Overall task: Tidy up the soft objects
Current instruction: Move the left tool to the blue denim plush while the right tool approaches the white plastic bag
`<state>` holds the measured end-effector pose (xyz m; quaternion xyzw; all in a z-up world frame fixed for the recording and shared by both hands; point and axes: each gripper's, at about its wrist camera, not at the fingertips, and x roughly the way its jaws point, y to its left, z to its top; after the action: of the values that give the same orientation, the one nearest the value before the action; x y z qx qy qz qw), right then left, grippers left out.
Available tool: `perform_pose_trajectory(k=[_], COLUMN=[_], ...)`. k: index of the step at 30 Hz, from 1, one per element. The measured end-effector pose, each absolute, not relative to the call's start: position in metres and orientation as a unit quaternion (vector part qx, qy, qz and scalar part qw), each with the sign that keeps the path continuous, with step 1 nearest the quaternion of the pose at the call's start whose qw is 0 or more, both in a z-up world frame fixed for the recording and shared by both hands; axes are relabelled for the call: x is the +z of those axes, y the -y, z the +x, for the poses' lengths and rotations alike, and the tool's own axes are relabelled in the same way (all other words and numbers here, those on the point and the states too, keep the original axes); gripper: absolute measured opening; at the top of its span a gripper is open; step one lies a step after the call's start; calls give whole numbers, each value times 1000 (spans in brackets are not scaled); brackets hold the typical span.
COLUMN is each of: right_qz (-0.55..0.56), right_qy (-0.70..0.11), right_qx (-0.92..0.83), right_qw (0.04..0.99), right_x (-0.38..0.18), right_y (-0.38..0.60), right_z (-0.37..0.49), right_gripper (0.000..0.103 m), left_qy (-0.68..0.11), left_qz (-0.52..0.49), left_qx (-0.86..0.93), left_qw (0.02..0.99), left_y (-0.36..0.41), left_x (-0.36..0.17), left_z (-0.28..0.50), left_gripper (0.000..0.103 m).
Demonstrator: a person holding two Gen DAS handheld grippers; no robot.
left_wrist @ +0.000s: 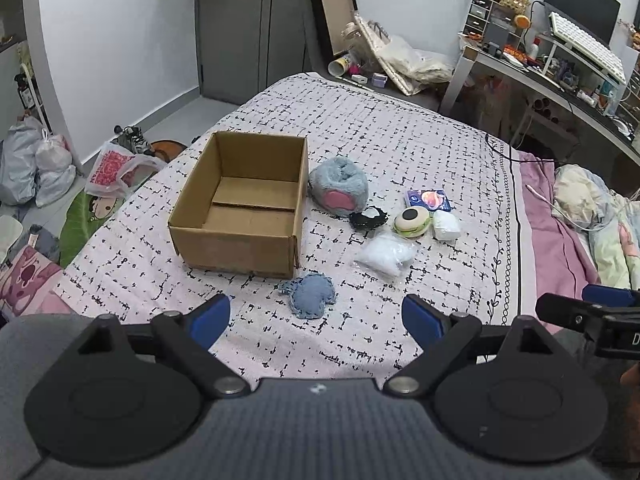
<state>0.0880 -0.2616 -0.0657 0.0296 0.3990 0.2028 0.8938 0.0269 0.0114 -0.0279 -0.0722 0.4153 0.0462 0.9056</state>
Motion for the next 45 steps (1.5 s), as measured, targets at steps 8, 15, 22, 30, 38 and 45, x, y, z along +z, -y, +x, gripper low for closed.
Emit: perform_pose_trajectory(k=[8,15,22,30,38,45], right_qz=[43,61,133,200,243,260], right_qy=[-420,-431,-446,-450,-453,-467], right_qx=[217,220,230,220,215,211], right_qw=[880,873,854,842,830,818], right_x=[-69,-72,-94,-124,-153,-176], right_y=[263,267,270,269,259,242], right_z=[107,127,156,181,195,214], right_gripper=[103,103,102,102,102,93], left_qy=[-435,-455,-483,-516,-554,-533], left_qz=[-88,-112,-124,-131,-136,-124], left_qx=[46,58,80,88,90,74], left_qw=[895,881,863,842,816,834], left_y=[-13,-17,-26,-32,-37,-33], left_x=[-41,-67,-93,-127,-161,-170], left_z=[50,78,105,134,156,166], left_gripper=[92,92,91,90,89,89])
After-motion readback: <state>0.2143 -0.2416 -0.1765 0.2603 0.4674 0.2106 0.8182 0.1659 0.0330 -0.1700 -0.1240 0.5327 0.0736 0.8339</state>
